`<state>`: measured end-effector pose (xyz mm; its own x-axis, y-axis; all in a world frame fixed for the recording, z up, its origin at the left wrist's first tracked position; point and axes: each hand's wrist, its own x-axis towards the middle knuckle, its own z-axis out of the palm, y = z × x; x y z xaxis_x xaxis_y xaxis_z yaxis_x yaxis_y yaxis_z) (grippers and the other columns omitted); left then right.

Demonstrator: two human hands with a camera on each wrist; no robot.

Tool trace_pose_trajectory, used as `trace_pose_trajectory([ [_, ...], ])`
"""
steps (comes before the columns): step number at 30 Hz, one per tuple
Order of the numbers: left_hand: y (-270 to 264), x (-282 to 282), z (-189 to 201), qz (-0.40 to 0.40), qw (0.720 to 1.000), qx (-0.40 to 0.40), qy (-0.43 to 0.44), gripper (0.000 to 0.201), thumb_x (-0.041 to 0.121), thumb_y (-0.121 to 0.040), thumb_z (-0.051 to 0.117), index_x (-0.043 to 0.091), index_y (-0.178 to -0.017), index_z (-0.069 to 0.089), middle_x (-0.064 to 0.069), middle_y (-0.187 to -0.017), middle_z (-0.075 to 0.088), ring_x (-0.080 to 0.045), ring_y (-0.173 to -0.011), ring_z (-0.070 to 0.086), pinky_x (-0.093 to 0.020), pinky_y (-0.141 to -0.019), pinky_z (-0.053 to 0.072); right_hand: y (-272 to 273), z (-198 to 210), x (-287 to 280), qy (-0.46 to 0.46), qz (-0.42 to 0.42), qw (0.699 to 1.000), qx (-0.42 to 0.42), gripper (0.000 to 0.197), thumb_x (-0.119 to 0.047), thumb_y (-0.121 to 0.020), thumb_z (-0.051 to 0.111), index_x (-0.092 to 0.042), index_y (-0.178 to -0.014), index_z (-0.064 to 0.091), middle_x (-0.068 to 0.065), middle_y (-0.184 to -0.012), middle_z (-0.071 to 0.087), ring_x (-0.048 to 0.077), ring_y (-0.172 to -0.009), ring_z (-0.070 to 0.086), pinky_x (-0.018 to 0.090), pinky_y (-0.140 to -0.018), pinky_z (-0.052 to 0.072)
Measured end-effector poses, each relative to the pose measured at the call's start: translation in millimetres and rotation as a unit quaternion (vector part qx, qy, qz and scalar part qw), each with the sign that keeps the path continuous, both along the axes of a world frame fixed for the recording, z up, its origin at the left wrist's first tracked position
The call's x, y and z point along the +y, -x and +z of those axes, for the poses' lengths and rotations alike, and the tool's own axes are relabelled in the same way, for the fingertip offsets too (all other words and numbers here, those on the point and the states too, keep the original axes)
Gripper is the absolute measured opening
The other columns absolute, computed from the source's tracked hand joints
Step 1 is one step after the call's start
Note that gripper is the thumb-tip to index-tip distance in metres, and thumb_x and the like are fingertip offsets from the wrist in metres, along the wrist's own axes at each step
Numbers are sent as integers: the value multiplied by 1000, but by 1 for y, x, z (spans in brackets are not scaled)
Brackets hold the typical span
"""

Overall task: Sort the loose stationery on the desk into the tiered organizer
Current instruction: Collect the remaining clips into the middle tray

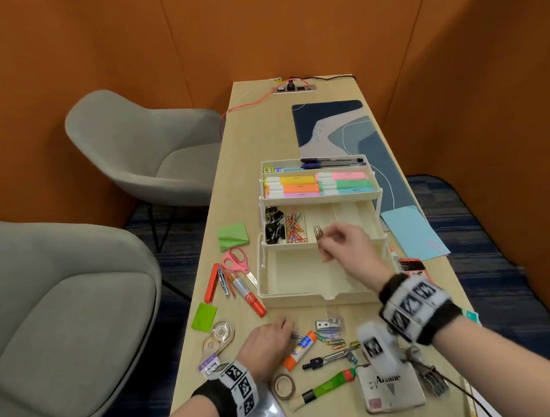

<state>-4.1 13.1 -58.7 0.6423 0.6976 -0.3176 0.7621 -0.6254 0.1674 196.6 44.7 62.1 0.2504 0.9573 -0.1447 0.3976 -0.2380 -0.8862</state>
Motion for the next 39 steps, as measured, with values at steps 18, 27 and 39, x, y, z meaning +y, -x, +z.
trace_pose_trajectory([
  [18, 12, 4, 7, 45, 995, -91, 11, 21, 10, -94, 47, 17, -113, 42, -3, -110, 53, -18, -79, 53, -29, -71, 45, 1, -3, 29, 2, -7, 1000, -4, 22, -5, -92, 50, -14, -105, 65, 3, -95, 64, 17, -85, 63, 30, -78, 55],
  [27, -39, 61, 91, 149, 920, -361, -23, 11, 10, -94, 49, 12, -105, 54, 6, -95, 54, -7, -82, 53, -14, -70, 43, -48, -68, -96, 116, 115, 947, -276, 21, -11, -93, 48, -18, -102, 66, -7, -102, 62, 8, -95, 57, 16, -81, 40],
  [39, -92, 153, 114, 343, 887, -296, 86, 27, 0, -86, 42, 4, -64, 57, -15, -69, 58, -31, -80, 62, -39, -78, 54, -43, -120, -116, 172, 11, 927, -334, 26, -34, -87, 60, -15, -105, 59, 3, -110, 55, 16, -89, 53, 24, -75, 42],
])
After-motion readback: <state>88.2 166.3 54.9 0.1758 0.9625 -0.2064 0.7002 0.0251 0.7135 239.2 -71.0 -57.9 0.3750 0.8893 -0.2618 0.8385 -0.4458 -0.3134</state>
